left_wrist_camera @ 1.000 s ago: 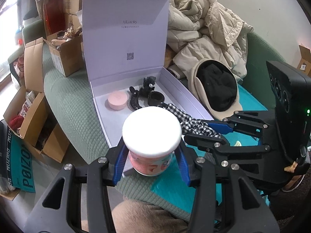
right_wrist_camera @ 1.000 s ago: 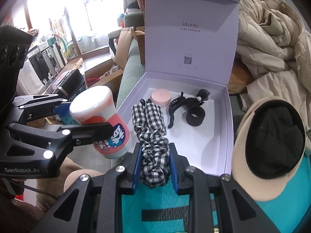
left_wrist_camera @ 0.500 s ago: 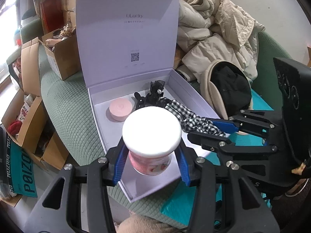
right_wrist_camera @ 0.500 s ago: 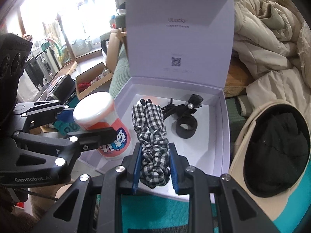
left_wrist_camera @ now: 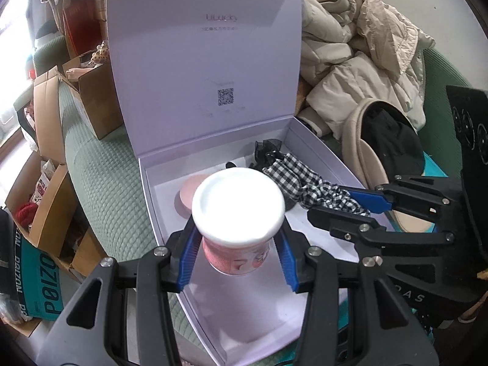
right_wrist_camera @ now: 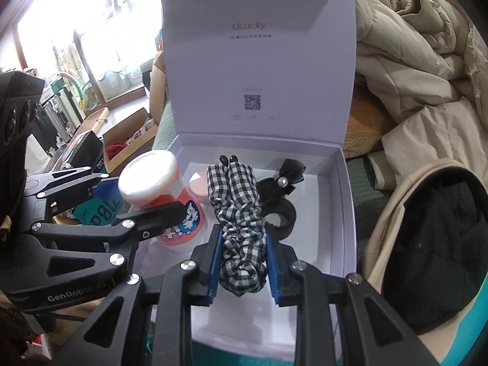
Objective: Organize objects
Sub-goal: 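Lower the cup and scrunchie into the box with both grippers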
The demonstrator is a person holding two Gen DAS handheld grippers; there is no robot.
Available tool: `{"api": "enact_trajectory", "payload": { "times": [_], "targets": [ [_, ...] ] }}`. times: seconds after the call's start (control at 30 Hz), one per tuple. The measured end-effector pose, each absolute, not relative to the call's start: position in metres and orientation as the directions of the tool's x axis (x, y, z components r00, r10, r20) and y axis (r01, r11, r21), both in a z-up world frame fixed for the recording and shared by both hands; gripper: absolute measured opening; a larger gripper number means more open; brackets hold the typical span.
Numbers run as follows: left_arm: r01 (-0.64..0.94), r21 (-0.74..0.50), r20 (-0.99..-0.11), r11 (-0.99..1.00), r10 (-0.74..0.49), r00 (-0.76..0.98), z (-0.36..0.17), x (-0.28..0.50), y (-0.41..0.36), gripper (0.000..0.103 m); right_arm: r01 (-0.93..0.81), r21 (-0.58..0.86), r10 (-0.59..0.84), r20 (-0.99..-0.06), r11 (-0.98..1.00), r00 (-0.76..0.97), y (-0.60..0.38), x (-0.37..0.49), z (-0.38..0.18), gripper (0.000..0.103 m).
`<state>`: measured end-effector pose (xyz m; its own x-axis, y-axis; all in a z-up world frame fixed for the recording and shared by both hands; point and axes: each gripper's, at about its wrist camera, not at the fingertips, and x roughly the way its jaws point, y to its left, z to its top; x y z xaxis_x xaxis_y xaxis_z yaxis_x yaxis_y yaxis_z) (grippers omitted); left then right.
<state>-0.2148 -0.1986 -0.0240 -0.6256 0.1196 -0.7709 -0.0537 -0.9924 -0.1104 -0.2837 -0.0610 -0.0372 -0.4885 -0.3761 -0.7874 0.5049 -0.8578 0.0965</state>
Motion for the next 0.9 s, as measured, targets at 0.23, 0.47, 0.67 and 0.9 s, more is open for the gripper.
{"api": "enact_trajectory", "payload": {
  "times": [0.23, 0.47, 0.67, 0.9],
  "targets": [
    [-0.047, -0.091, -0.757, -0.995, 0.099, -0.645, -0.024, -0.230, -0.206, 0.045, 0.482, 0.085, -0.355, -0.788, -0.872, -0.503, -0.062, -0.298, -0.041, 0.026],
    [-0.030, -0.058, -0.749, -0.998, 0.063, -0.659, -0.026, -0.245, -0.211, 0.045, 0.468, 0.059, -0.326, -0.794, -0.882, -0.513, -0.065, -0.310, -0.044, 0.026],
    [-0.025, -0.019, -0.745, -1.000, 0.031, -0.667, -0.029, -0.255, -0.212, 0.045, 0.456, 0.050, -0.311, -0.796, -0.888, -0.520, -0.068, -0.322, -0.045, 0.026],
    [-0.006, 0.010, -0.742, -1.000, -0.003, -0.670, -0.034, -0.267, -0.214, 0.045, 0.449, 0.033, -0.292, -0.802, -0.893, -0.522, -0.073, -0.331, -0.049, 0.026]
  ]
}}
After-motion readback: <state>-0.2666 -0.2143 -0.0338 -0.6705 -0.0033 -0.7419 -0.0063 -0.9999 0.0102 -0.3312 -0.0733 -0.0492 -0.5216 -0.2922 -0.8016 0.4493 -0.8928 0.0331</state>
